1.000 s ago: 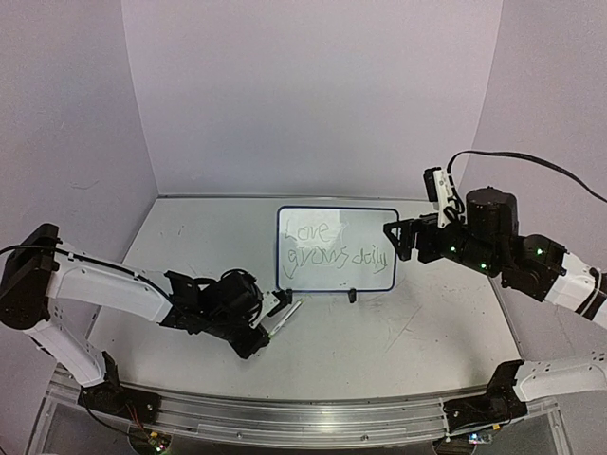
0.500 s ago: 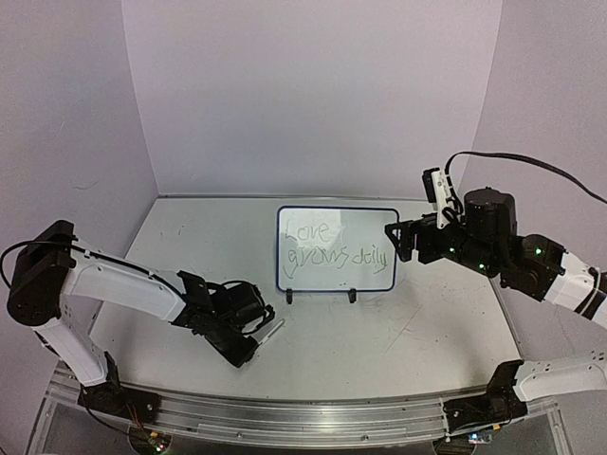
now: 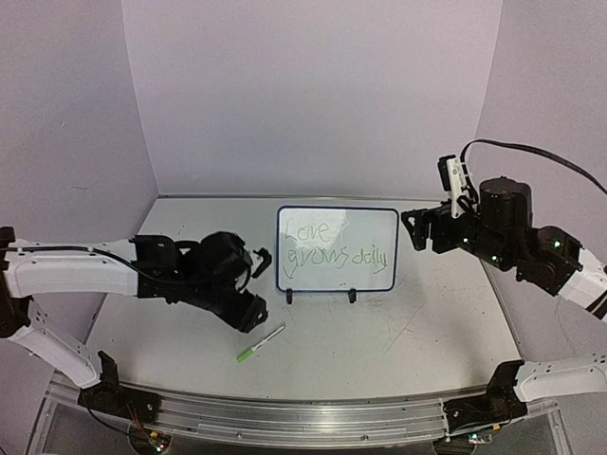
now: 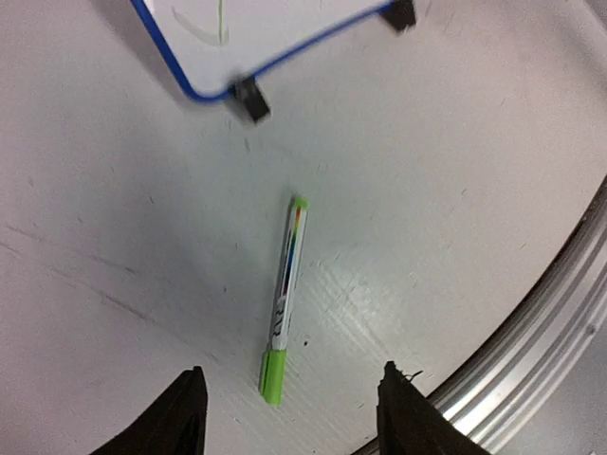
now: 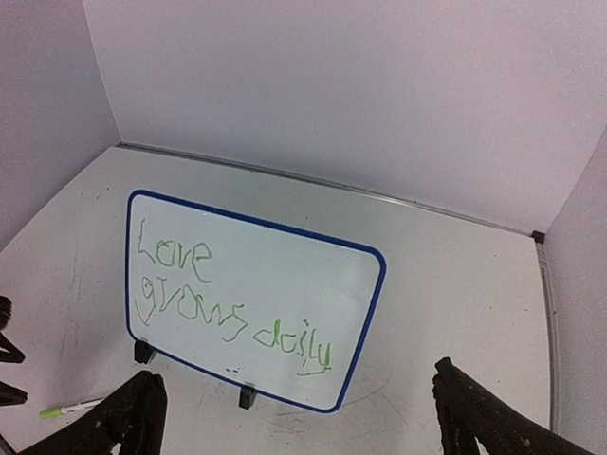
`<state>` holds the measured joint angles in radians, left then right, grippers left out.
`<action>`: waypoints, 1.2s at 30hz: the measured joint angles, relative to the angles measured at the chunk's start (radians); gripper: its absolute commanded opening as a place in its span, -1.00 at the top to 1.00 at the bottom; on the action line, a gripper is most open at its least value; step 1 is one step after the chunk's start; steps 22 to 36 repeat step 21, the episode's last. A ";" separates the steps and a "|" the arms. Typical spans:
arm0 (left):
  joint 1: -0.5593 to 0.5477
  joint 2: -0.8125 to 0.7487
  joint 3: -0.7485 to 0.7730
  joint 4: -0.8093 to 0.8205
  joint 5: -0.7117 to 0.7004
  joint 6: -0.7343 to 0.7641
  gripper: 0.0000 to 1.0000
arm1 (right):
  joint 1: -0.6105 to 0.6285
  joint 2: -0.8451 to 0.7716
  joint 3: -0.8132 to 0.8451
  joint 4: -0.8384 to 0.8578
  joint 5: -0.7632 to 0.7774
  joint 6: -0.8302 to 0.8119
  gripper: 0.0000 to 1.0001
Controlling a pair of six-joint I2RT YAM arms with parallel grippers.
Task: Write a sentence on the whiteboard
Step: Put down the whiteboard marker at the center of the board, then reset both arms
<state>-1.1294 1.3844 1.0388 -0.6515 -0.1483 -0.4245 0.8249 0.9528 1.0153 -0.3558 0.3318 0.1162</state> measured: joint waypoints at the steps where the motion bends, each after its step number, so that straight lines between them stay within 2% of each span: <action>1: 0.000 -0.034 0.043 -0.003 -0.024 0.001 -0.42 | 0.000 -0.006 0.020 -0.012 0.014 -0.007 -0.96; 6: 0.000 -0.176 0.275 0.064 -0.202 0.069 -0.53 | 0.000 -0.063 0.143 -0.043 0.067 -0.047 -0.97; 10: 0.000 -0.257 0.361 0.207 -0.337 0.187 -0.56 | 0.000 -0.111 0.255 -0.050 0.095 -0.096 -0.97; 13: 0.001 -0.258 0.422 0.274 -0.407 0.273 -0.61 | 0.000 -0.131 0.332 -0.041 0.111 -0.131 -0.97; 21: 0.001 -0.222 0.511 0.329 -0.458 0.439 -0.67 | 0.000 -0.173 0.376 0.022 0.112 -0.195 -0.96; 36: 0.001 -0.222 0.511 0.329 -0.458 0.439 -0.67 | 0.000 -0.173 0.376 0.022 0.112 -0.195 -0.96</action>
